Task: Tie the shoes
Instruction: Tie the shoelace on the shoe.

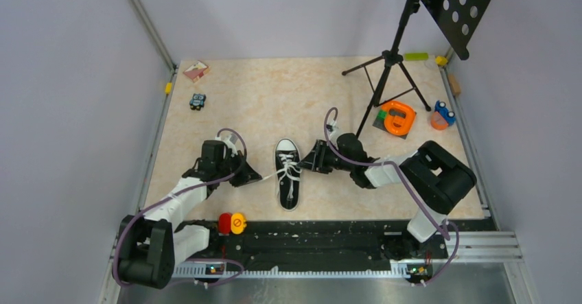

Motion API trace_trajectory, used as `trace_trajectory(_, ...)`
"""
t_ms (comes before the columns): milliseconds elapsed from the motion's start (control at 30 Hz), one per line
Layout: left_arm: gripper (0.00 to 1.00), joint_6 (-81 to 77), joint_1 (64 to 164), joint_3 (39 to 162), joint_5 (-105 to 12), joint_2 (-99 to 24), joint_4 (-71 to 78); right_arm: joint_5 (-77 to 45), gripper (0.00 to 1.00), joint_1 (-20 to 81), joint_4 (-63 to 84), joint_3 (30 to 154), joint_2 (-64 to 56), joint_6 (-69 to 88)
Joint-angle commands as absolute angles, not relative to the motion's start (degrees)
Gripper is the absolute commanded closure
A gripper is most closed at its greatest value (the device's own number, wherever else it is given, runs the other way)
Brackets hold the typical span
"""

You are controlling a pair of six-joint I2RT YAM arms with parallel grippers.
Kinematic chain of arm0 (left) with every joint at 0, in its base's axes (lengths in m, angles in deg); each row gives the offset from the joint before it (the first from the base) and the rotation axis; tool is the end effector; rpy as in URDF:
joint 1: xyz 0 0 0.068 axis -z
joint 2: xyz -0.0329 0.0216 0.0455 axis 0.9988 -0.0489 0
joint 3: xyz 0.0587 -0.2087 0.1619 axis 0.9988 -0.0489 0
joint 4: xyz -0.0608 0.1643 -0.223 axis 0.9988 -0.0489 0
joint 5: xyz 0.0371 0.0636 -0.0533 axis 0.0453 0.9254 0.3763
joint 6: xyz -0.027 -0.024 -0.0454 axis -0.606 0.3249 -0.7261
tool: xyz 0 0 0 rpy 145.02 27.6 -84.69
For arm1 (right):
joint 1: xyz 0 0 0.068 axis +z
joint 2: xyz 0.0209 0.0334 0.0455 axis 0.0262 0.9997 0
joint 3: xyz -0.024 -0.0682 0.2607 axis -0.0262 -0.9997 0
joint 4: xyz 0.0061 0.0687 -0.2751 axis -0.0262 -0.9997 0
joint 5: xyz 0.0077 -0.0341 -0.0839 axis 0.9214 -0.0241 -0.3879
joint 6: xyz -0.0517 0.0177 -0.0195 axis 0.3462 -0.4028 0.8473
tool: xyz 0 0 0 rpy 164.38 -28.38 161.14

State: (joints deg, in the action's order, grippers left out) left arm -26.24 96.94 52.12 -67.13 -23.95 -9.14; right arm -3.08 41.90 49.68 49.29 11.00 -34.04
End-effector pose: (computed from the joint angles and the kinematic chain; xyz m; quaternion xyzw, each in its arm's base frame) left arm 0.2112 -0.0566 0.1412 -0.1166 0.9037 -0.3452 0.2250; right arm 0.2377 0.2211 0.1129 -0.0196 0.8349 0.4812 0.2666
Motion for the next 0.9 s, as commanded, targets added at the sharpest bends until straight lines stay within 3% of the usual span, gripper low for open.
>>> trace_trajectory(0, 1.0, -25.41, 96.6, 53.71, -67.74, -24.44, -7.29, -0.96, 0.58, 42.89, 54.1, 51.27, 11.75, -34.21)
trace_trajectory(167, 1.0, -25.58, 96.6, 53.72, -67.93, -24.63, -6.94, -0.45, 0.65, 43.16, 54.93, 51.64, 11.94, -34.29)
trace_trajectory(333, 1.0, -25.58, 96.6, 53.67, -67.61, -24.2, -7.17, -1.03, 0.99, 43.16, 53.81, 52.45, 11.84, -34.01)
trace_trajectory(700, 1.0, -25.62, 96.52, 55.4, -64.32, -22.2, -9.42, -19.48, 1.0, 42.47, 38.34, 49.76, 2.75, -35.05)
trace_trajectory(867, 1.0, -27.09, 96.0, 51.98, -64.17, -22.33, -7.76, -21.52, 1.0, 41.01, 37.06, 47.6, 0.61, -36.75)
